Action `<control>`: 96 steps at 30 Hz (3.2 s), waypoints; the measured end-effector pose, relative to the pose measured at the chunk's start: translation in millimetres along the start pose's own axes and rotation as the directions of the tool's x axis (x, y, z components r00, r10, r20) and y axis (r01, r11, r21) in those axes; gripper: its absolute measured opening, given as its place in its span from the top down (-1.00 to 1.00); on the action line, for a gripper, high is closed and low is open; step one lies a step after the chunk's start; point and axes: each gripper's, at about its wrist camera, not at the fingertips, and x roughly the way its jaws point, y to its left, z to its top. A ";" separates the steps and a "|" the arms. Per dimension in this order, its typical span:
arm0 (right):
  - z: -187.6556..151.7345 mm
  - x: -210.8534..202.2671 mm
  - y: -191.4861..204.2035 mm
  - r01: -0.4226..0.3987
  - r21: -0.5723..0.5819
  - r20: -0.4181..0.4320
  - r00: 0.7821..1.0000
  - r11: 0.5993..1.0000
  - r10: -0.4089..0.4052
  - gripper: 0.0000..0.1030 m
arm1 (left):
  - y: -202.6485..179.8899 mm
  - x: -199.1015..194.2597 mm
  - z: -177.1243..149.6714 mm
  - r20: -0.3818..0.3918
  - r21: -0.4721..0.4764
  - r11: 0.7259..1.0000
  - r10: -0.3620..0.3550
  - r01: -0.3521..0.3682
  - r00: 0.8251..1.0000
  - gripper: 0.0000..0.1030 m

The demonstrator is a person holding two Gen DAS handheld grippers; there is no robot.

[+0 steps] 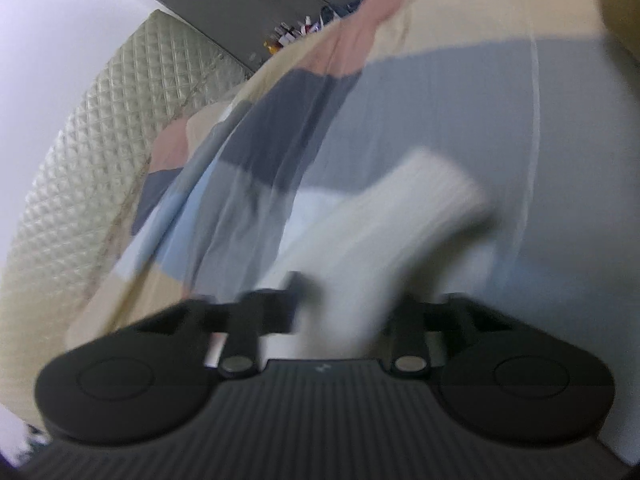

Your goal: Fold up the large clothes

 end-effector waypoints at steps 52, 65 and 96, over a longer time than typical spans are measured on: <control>-403.7 -340.0 222.4 -0.716 -0.664 -0.647 0.695 0.216 0.314 0.73 | 142.1 -97.3 38.0 0.217 -0.450 0.852 -0.185 0.266 0.959 -0.13; -376.1 -360.5 186.1 -0.784 -0.580 -0.752 0.620 0.223 0.224 0.02 | 107.8 -93.2 30.8 0.169 -0.331 0.898 -0.244 0.288 0.955 -0.13; -360.5 -253.4 165.0 -0.625 -0.641 -0.619 0.764 0.445 0.182 0.14 | 21.0 -29.1 -12.9 -0.110 0.001 0.998 -0.057 0.058 0.992 -0.02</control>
